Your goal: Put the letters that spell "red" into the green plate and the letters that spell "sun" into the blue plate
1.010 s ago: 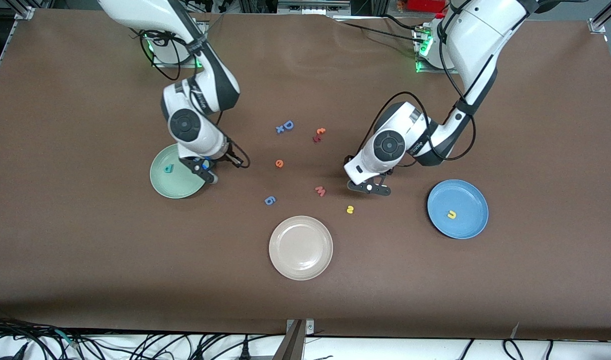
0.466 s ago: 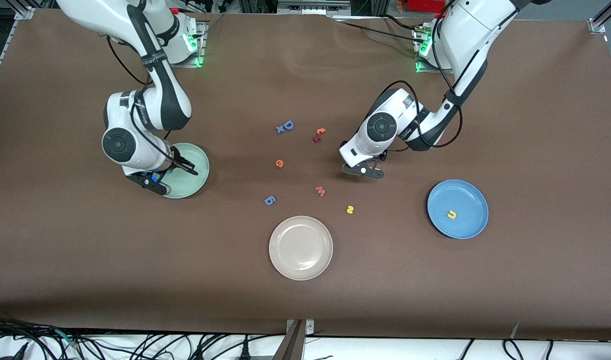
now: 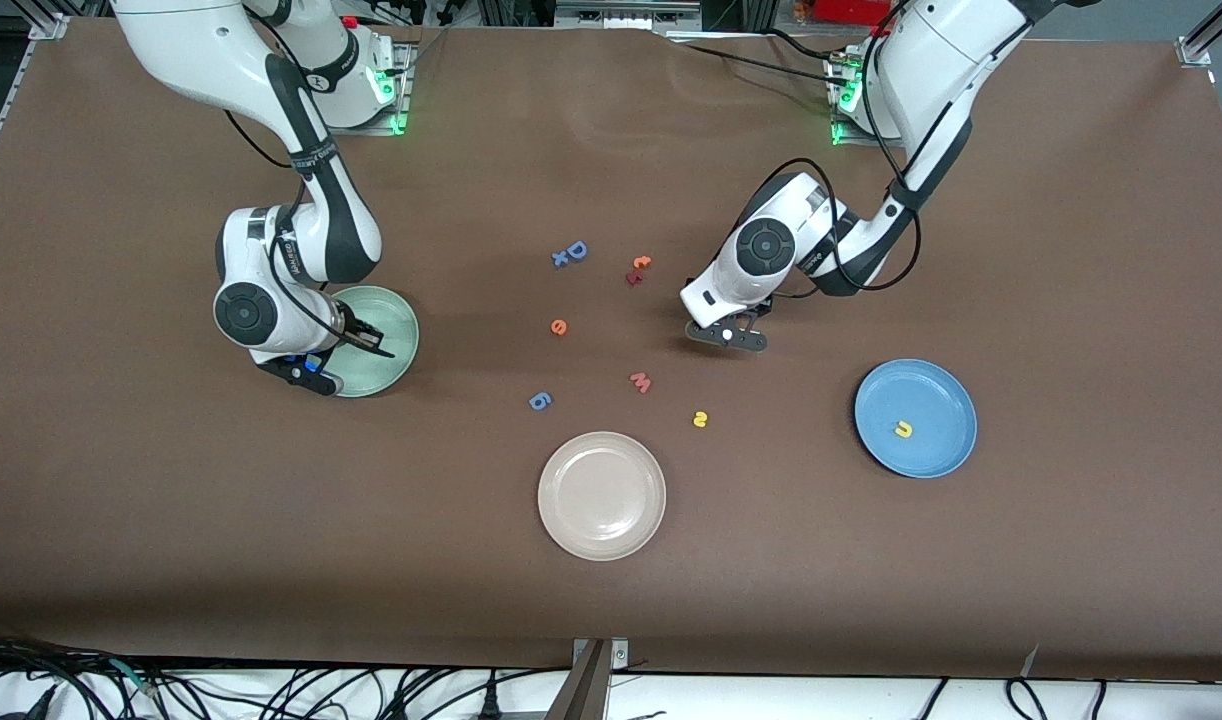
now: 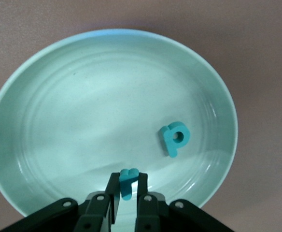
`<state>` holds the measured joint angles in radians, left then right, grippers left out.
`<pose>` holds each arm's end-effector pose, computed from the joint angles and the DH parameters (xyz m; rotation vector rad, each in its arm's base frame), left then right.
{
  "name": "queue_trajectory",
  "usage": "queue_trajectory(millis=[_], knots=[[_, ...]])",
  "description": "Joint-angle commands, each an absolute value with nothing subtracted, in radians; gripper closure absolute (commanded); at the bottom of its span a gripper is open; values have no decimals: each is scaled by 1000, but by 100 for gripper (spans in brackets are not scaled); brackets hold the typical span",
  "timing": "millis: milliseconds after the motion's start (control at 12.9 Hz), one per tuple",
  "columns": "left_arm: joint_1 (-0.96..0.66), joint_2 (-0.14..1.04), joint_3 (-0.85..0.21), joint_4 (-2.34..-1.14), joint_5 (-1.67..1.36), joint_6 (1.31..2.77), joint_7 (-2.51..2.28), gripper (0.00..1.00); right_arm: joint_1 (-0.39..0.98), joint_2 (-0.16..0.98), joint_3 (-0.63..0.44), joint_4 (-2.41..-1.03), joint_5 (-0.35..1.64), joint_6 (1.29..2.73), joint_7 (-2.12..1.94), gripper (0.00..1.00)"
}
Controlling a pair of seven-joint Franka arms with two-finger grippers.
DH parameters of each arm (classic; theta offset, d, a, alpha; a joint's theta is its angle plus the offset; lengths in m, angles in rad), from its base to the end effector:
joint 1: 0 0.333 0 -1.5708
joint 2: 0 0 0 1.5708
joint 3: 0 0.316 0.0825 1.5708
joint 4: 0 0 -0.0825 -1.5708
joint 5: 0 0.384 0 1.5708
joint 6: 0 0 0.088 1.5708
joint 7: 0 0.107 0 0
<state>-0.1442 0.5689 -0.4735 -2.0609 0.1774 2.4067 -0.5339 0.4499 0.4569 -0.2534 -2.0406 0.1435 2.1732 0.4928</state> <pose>0.4656 -0.3335 0.1707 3.0723 -0.2773 -0.3133 0.5497 0.1144 0.2008 2.9437 -0.5787 -0.4289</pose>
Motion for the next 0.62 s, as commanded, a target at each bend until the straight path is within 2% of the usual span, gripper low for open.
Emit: queue_trajectory(millis=[0, 78, 155, 311, 388, 544], knots=[[-143, 545, -474, -2091, 210, 2424, -558, 54, 446, 454, -253, -2048, 155, 2189, 469, 99], [-143, 548, -474, -2091, 210, 2431, -558, 54, 446, 454, -253, -2048, 155, 2189, 469, 91], [-141, 549, -474, -2091, 210, 2434, -558, 57, 445, 454, -253, -2046, 155, 2189, 469, 75], [-138, 543, -474, -2086, 210, 2433, -557, 78, 445, 451, -255, -2045, 155, 2186, 469, 61], [-135, 542, -476, -2082, 210, 2427, -557, 85, 445, 449, -253, -2043, 155, 2181, 469, 59], [-133, 525, -476, -2074, 210, 2421, -552, 89, 446, 437, -253, -2042, 155, 2172, 477, 54]])
